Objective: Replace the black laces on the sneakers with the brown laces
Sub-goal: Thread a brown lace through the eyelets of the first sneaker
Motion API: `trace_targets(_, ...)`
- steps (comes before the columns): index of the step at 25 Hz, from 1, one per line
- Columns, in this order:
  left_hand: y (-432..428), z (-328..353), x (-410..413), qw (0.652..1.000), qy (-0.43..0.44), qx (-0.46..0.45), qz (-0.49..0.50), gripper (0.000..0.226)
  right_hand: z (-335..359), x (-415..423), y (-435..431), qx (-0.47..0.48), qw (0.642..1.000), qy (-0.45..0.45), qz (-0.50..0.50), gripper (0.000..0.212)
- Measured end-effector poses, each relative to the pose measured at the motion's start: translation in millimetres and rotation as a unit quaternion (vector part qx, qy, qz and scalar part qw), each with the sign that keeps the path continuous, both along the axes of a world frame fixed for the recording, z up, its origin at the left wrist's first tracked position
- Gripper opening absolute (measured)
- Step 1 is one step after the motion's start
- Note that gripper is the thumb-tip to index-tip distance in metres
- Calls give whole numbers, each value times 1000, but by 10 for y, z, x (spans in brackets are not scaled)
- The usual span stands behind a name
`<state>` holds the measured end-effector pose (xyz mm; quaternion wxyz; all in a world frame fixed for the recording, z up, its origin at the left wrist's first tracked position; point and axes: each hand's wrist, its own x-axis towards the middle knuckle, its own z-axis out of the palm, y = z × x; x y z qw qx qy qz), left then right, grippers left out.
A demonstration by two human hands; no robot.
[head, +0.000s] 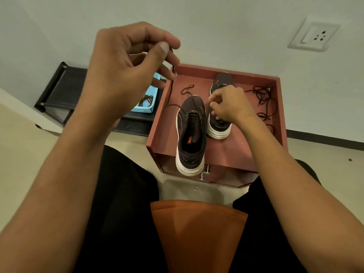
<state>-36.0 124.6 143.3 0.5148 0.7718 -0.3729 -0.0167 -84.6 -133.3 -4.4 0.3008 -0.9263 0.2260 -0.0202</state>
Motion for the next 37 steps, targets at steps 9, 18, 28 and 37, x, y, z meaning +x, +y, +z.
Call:
trace_targets(9, -101, -16, 137, 1000, 5, -12, -8, 19, -391, 665, 327, -152, 984, 89, 31, 27)
trace_targets(18, 45, 91, 77, 998, 29, -46, 5, 20, 909, 310, 195, 221, 957, -187, 4, 26)
trace_targets(28, -170, 636, 26, 998, -38, -50, -23, 22, 2186, -305, 449, 102, 938, -328, 51, 23)
trace_targets(37, -506, 710, 134, 993, -42, -91, -58, 21, 2293, -329, 377, 117, 893, -429, 66, 22)
